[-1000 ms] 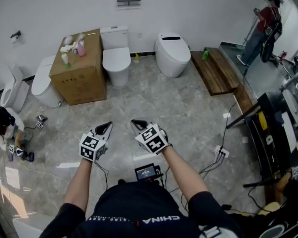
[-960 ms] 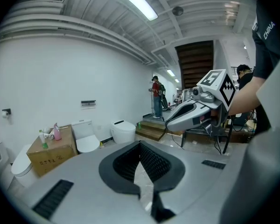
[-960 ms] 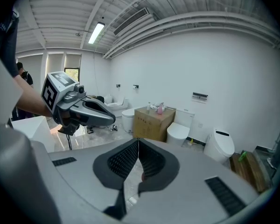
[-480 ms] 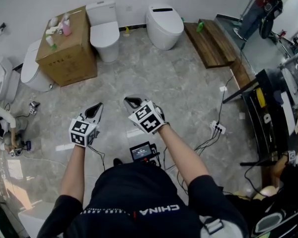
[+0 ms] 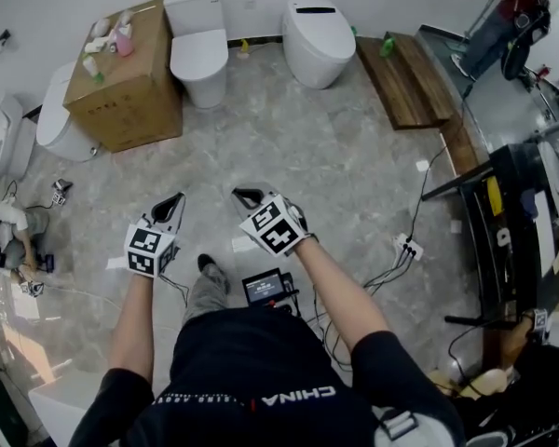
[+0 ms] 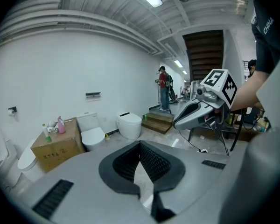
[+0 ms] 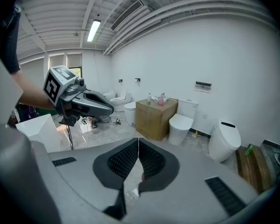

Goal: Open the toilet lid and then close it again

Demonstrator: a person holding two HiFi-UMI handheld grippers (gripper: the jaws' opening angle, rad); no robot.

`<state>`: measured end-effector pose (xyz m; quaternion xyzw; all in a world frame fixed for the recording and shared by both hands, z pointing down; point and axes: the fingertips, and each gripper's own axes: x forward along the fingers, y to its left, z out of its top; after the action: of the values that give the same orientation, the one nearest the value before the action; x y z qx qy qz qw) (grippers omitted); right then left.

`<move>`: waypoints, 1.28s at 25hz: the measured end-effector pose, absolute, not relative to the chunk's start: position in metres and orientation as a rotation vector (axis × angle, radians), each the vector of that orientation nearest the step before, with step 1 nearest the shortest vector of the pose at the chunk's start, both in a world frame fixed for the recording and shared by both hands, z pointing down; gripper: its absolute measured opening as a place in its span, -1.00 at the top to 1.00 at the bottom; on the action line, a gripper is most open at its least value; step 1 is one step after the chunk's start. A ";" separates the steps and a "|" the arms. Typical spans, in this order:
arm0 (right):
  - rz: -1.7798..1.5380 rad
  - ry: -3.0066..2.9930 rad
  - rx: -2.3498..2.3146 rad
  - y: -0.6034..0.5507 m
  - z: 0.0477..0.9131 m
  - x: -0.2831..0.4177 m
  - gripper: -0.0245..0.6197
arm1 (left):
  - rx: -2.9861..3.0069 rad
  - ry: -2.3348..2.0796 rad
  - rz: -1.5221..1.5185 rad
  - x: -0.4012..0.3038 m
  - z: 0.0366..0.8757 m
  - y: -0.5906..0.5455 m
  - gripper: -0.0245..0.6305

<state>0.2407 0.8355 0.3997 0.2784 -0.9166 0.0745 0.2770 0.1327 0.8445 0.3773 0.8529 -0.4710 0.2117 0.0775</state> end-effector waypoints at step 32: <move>0.311 -2.371 0.884 0.448 0.415 0.066 0.88 | 2.615 -1.199 0.620 -0.040 0.411 0.472 0.89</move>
<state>0.0662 0.4477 0.4150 0.3316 -0.8896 0.1166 0.2918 -0.0399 0.4716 0.4109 0.8842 -0.4054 0.2096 0.0992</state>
